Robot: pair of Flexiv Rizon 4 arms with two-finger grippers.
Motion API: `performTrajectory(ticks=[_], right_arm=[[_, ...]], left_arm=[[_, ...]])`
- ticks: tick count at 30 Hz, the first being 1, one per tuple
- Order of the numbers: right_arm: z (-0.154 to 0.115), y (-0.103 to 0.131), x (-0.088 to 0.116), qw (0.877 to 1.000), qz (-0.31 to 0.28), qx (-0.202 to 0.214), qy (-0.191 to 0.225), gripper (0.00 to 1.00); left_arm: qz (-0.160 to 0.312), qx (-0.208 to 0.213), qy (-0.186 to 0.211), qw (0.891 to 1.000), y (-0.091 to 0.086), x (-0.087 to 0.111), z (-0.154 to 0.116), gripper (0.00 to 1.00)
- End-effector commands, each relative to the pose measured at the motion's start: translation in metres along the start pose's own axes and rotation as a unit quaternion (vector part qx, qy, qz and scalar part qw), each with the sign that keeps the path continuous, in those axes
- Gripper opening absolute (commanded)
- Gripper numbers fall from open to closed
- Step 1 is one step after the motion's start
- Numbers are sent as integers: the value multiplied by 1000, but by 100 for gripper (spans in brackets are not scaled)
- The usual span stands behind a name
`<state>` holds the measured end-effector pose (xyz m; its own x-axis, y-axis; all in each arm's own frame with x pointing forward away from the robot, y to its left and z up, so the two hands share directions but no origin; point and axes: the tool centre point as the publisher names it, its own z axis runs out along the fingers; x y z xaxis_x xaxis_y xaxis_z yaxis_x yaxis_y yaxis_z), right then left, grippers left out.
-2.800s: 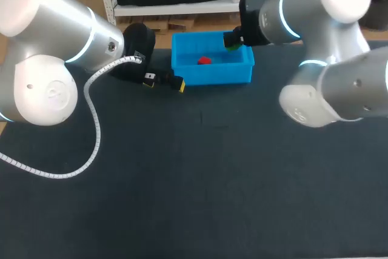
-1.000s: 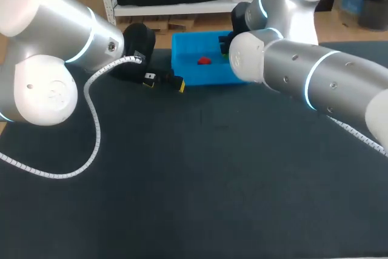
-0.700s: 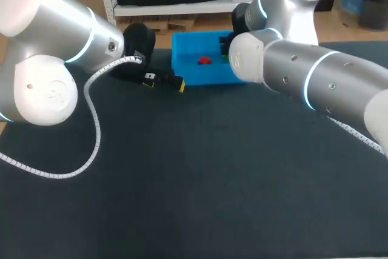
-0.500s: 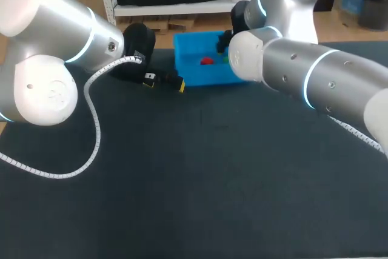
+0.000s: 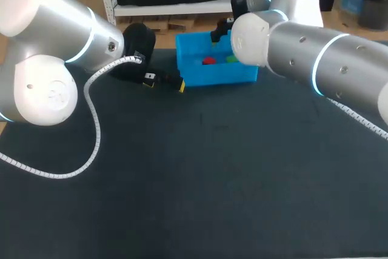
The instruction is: Use the left arm to pick the red cube and place it into the blue plastic box first, then use the right arm to grasp the green cube and put it into the same blue plastic box after the first action is fully finished.
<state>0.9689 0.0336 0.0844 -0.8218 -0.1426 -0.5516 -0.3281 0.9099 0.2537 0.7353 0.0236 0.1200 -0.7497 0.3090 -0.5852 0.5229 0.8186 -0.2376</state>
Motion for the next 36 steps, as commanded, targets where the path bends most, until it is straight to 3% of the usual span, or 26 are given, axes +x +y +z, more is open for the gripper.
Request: performTrajectory(ticks=[1, 7, 17, 26, 36], right_arm=[[-31, 4, 12, 1000, 4, 8, -6, 100], [-65, 9, 25, 1000, 10, 17, -7, 100], [-117, 15, 71, 1000, -2, -5, -17, 100], [-145, 8, 120, 1000, -13, 0, -18, 100], [-161, 7, 154, 999, -29, 8, -18, 100]], left_arm=[[1, 3, -2, 1000, 1, 1, -1, 100], [1, 3, -2, 1000, 1, 1, -1, 100], [1, 3, -2, 1000, 1, 1, -1, 100], [1, 3, -2, 1000, 1, 1, -1, 100], [1, 3, -2, 1000, 1, 1, -1, 100]])
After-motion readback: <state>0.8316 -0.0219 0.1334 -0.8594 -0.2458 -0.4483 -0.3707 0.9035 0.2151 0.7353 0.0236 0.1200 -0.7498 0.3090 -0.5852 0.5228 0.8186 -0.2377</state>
